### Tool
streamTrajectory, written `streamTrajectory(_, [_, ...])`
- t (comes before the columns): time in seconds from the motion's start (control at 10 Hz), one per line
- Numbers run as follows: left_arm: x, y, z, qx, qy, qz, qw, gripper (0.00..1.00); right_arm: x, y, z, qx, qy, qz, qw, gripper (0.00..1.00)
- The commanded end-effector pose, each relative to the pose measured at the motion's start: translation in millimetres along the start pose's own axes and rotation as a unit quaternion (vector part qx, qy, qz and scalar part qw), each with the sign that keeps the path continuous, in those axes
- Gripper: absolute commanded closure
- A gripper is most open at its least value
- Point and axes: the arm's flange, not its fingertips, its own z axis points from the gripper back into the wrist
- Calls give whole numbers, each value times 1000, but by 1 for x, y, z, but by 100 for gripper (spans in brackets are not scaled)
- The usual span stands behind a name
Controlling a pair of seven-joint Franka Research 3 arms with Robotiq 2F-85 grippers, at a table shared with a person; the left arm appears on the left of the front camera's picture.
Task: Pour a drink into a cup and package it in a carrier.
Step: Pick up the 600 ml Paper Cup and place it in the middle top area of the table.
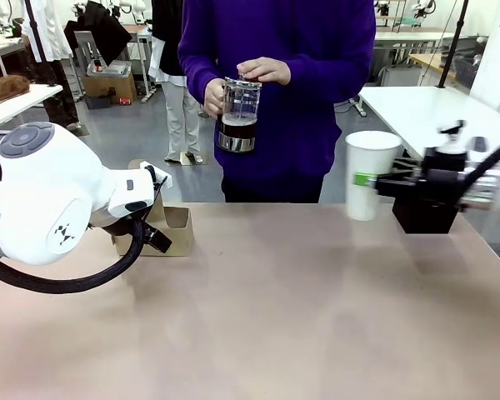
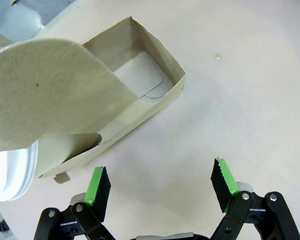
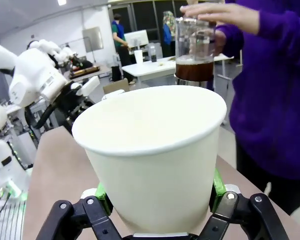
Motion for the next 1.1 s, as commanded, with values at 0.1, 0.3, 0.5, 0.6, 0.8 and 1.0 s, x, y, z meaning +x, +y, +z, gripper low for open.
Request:
streamTrajectory(0.1, [0,0,0,0,0,1,1000,0,-32,-45,-70,-27,5,-14,1000,16])
streamTrajectory(0.3, [0,0,0,0,0,1,1000,0,-53,-59,-85,-31,6,-15,999,16])
streamTrajectory(0.5, [0,0,0,0,0,1,1000,0,-65,-70,-87,-33,-7,-16,999,16])
streamTrajectory(0.6, [0,0,0,0,0,1,1000,0,-70,-75,-86,-33,-13,-21,999,16])
streamTrajectory(0.8, [0,0,0,0,0,1,1000,0,-72,-89,-75,-13,4,-26,1000,16])
streamTrajectory(1.0, [0,0,0,0,0,1,1000,0,-72,-78,-78,-23,3,-33,999,16])
